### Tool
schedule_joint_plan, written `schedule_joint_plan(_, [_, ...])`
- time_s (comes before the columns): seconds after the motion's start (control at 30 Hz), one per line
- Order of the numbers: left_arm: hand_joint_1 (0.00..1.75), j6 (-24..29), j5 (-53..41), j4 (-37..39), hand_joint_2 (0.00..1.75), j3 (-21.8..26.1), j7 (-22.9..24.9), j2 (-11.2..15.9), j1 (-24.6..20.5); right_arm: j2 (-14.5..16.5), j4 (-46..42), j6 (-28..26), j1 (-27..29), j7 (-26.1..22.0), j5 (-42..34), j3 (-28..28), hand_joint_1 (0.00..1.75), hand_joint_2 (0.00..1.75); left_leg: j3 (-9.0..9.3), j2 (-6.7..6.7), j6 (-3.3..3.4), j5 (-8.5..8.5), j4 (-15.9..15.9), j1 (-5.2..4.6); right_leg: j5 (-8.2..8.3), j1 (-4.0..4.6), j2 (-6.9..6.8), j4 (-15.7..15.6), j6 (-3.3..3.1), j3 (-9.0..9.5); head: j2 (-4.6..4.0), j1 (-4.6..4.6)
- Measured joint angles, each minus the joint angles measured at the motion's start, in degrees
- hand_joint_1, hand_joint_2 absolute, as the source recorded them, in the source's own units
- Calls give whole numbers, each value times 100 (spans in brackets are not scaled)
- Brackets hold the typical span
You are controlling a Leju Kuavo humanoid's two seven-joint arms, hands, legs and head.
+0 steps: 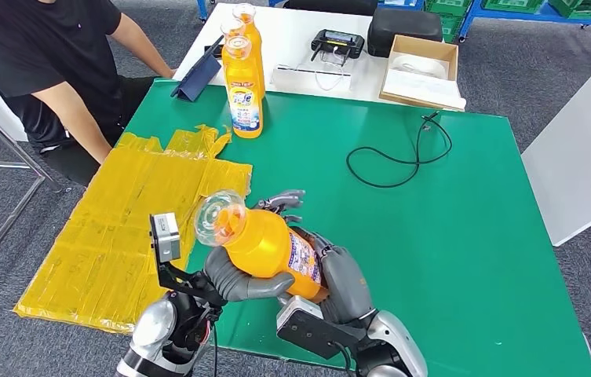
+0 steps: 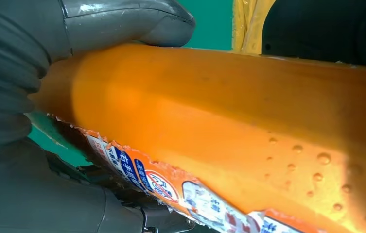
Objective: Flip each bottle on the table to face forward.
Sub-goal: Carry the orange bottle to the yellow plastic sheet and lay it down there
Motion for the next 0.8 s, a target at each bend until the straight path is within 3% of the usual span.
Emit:
schedule_joint_plan(0.03, [175, -4, 3, 1, 175, -2, -4, 1, 0, 0, 5, 0, -3, 0, -4, 6, 175, 175, 0, 0, 0, 0, 0, 0, 0, 0, 0, 0, 0, 0, 0, 1])
schedule_joint_plan(0.53, [175, -135, 125, 28, 175, -10, -141, 23, 7, -28, 56, -18, -2, -6, -52, 88, 175, 175, 0, 0, 0, 0, 0, 0, 0, 0, 0, 0, 0, 0, 0, 0])
schedule_joint_plan(0.57, [175, -136, 125, 28, 175, -9, -151, 26, 10, -31, 56, -28, 0, -8, -50, 89, 167, 175, 0, 0, 0, 0, 0, 0, 0, 0, 0, 0, 0, 0, 0, 0])
schedule_joint_plan(0.67, [175, -116, -3, 26, 175, -10, -234, 36, 25, -36, 56, -98, 25, -25, -20, 89, 36, 175, 0, 0, 0, 0, 0, 0, 0, 0, 0, 0, 0, 0, 0, 1])
schedule_joint_plan(0.7, [175, -90, -134, 20, 175, -10, -291, 37, 33, -37, 54, -134, 46, -29, 15, 87, 0, 175, 0, 0, 0, 0, 0, 0, 0, 0, 0, 0, 0, 0, 0, 0])
schedule_joint_plan(0.8, [175, 140, -943, -59, 175, -2, -559, 40, 79, -37, 3, -236, 187, -33, 153, 56, 0, 175, -1, -1, 0, 0, 0, 0, 0, 0, -1, 0, 0, -1, 0, 1])
